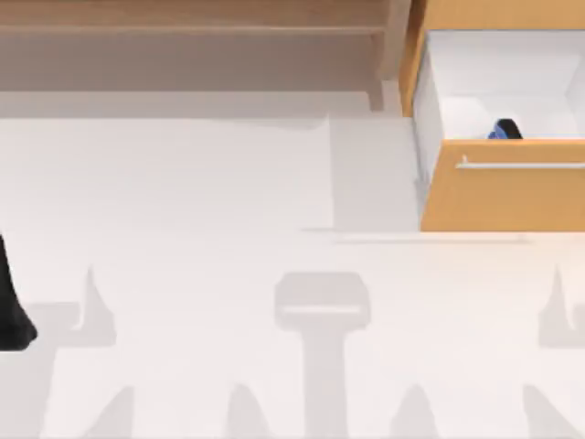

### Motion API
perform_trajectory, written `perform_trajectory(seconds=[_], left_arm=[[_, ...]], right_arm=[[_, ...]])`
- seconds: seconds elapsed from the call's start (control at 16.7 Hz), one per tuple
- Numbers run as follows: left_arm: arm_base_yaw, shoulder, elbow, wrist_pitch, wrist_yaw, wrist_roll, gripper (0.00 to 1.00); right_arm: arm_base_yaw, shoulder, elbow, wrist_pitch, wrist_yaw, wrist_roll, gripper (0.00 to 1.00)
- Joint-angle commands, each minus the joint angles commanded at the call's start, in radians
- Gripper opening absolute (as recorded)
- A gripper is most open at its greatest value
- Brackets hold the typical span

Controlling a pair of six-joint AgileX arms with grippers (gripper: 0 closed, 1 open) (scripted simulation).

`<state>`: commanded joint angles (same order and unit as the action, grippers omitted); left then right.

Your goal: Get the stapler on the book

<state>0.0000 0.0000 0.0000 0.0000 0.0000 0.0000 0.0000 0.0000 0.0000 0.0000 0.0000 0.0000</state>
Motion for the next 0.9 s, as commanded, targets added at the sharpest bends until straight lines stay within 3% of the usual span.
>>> perform_trajectory(seconds=[0.42,0.9], left_arm=[[0.0,0.0,0.0,0.0,0.0,0.0,1.0],[0.0,0.0,0.0,0.0,0.0,0.0,1.0]], right_arm=[[0.009,0.153,0.147,-0.11,-0.001,-0.01,1.0],[0.043,0.883,0.811,-0.507,-0.013,-0.038,1.0]])
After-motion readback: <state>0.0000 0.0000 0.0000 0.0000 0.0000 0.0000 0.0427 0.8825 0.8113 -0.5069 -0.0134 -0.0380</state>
